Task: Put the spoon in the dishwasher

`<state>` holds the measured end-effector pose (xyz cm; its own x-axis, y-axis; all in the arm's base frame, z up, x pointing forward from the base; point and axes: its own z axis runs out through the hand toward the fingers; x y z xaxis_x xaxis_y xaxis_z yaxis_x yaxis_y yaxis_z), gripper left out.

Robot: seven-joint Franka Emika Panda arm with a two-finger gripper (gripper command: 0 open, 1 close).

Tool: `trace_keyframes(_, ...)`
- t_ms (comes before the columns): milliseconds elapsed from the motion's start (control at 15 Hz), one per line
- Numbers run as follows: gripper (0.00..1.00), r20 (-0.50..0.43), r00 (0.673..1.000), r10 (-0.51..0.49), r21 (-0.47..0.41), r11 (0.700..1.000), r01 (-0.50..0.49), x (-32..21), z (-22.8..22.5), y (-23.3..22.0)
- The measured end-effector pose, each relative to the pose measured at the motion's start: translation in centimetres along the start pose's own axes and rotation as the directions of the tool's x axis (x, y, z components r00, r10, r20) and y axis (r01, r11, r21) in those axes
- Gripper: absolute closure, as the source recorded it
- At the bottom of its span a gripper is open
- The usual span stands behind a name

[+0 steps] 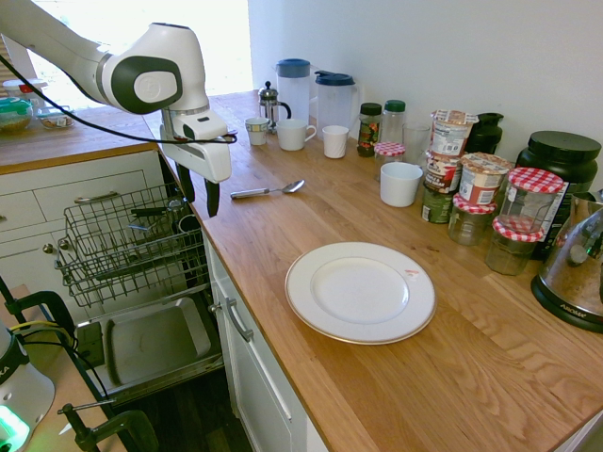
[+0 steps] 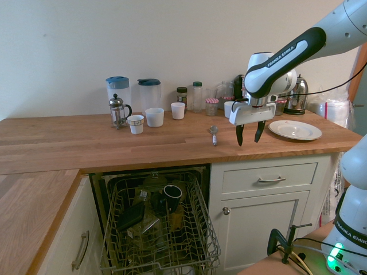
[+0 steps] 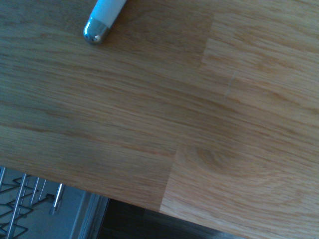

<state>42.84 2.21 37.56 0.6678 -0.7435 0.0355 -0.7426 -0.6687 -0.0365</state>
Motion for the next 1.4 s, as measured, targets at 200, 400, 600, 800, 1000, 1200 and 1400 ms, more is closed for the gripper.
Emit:
trace_keyframes(200,0.00,0.007,1.000,0.013,-0.002,1.000,-0.013,0.0,0.1,0.0)
trace_keyframes(400,0.00,-0.009,0.995,0.101,0.026,0.995,-0.101,0.6,-0.7,-1.7)
trace_keyframes(600,0.00,-0.015,0.973,0.232,0.060,0.971,-0.231,2.1,-1.2,-5.6)
trace_keyframes(800,0.00,-0.038,0.923,0.382,0.098,0.921,-0.377,4.3,-1.4,-9.6)
trace_keyframes(1000,0.00,-0.075,0.862,0.502,0.105,0.863,-0.493,5.8,-0.5,-12.6)
trace_keyframes(1200,0.00,-0.074,0.821,0.566,0.113,0.823,-0.557,7.5,0.9,-14.9)
trace_keyframes(1400,0.00,-0.074,0.789,0.610,0.109,0.791,-0.602,9.5,2.3,-15.7)
